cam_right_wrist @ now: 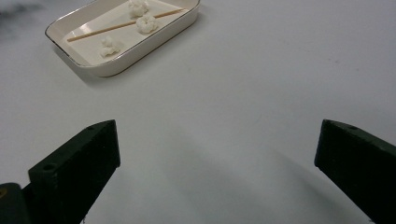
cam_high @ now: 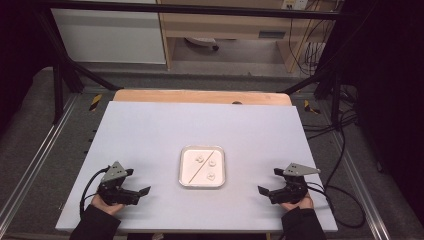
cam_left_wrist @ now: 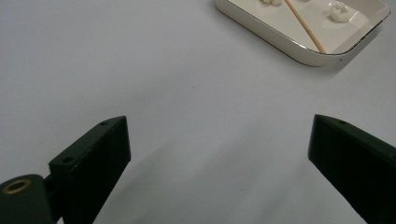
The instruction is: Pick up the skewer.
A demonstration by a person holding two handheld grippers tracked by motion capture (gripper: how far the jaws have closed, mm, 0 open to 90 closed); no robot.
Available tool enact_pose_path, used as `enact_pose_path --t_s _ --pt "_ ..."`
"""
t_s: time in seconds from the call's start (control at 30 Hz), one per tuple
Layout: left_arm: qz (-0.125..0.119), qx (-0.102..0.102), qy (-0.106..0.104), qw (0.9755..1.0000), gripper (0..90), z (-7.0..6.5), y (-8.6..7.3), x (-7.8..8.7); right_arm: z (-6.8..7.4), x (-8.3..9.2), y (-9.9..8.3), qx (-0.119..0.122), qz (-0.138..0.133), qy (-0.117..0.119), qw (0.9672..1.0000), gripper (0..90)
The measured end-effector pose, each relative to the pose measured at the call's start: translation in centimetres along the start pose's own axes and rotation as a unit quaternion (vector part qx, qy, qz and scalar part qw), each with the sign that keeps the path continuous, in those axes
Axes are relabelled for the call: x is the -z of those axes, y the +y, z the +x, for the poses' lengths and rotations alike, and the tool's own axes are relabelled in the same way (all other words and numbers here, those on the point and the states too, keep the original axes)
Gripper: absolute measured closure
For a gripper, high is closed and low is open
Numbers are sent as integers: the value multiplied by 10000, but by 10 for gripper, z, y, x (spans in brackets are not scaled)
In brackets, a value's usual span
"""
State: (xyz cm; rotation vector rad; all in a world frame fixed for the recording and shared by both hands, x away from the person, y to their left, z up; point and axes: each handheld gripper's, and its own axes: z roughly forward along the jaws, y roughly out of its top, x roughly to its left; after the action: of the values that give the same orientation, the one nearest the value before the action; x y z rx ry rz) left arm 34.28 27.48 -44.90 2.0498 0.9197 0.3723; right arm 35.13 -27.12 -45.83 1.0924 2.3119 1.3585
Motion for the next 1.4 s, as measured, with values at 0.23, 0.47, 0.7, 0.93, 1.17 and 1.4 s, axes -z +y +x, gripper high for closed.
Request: enact_pose_path --t_s 0.23,0.47,0.7,0.93,1.17,1.4 --pt "14 -25 -32 10000 56 -3 2 -1 0 1 0 4 -26 -3 10000 8" --pt "9 -8 -34 10000 58 -5 4 -3 0 0 0 41 -7 -19 10000 9" --pt "11 -50 -45 10000 59 -9 9 -6 0 0 0 27 25 -22 10000 9" --pt "69 -102 -50 9999 59 -16 15 -9 0 -1 0 57 63 -34 10000 9" --pt "128 -186 -98 9997 59 -26 26 -14 0 -1 0 86 81 -43 9999 9" --pt "157 -297 -143 9993 62 -37 38 -19 0 -1 0 99 100 -50 9999 9"
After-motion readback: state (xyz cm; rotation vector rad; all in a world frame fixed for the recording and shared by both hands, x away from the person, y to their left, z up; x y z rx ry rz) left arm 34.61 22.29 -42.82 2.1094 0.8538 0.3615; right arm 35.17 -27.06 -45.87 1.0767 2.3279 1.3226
